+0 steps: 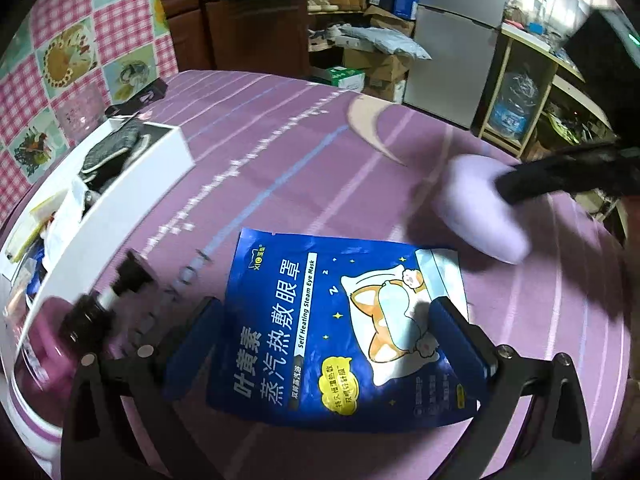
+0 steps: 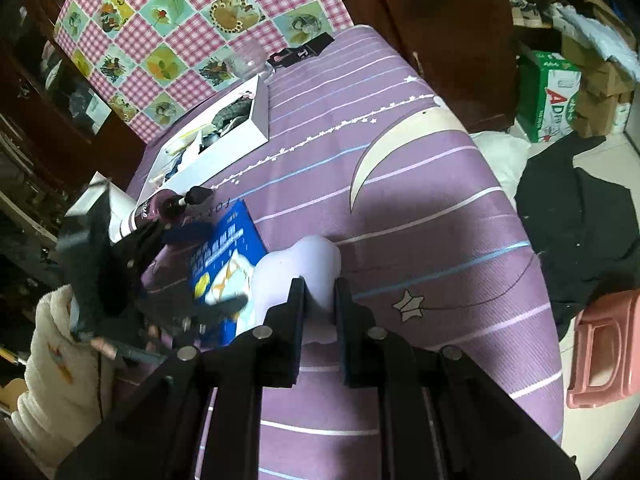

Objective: Organize soft objects

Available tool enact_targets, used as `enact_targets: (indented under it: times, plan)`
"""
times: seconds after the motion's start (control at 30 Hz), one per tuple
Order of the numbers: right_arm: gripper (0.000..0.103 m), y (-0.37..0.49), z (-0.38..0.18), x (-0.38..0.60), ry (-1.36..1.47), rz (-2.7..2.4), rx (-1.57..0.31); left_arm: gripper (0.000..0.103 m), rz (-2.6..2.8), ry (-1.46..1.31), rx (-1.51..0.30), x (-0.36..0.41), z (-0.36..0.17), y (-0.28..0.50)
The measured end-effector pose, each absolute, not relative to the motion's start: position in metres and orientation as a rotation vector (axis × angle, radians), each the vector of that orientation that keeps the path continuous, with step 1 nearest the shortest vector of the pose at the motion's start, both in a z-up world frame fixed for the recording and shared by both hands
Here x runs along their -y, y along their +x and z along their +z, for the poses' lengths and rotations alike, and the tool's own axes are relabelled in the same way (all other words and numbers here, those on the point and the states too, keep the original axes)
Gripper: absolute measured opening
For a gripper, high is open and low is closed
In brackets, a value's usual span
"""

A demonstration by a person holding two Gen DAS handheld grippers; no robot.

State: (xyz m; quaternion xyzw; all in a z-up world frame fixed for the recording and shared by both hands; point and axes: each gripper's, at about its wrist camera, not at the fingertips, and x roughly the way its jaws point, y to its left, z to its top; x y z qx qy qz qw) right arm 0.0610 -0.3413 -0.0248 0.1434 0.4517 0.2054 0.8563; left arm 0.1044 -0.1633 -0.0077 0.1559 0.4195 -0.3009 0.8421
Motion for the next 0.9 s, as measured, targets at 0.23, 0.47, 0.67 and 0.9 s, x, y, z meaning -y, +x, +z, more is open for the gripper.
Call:
enact_targets:
  times: [0.23,0.47,0.67,0.9]
  plan:
    - [0.016,0.073,-0.037,0.346,0.337,0.463,-0.986,0.103,-0.658,0.351,-0.89,0.179,-0.005,0.094]
    - [0.016,0.077,-0.04,0.344,0.345,0.465,-1.005,0.092,-0.664,0.348,-0.869,0.177,-0.003,0.086]
    - [0.016,0.081,-0.038,0.343,0.342,0.44,-1.014,0.062,-0.666,0.342,-0.851,0.176,0.002,0.075]
    - [0.016,0.075,-0.027,0.336,0.331,0.427,-1.015,0.032,-0.63,0.31,-0.843,0.169,0.007,0.076]
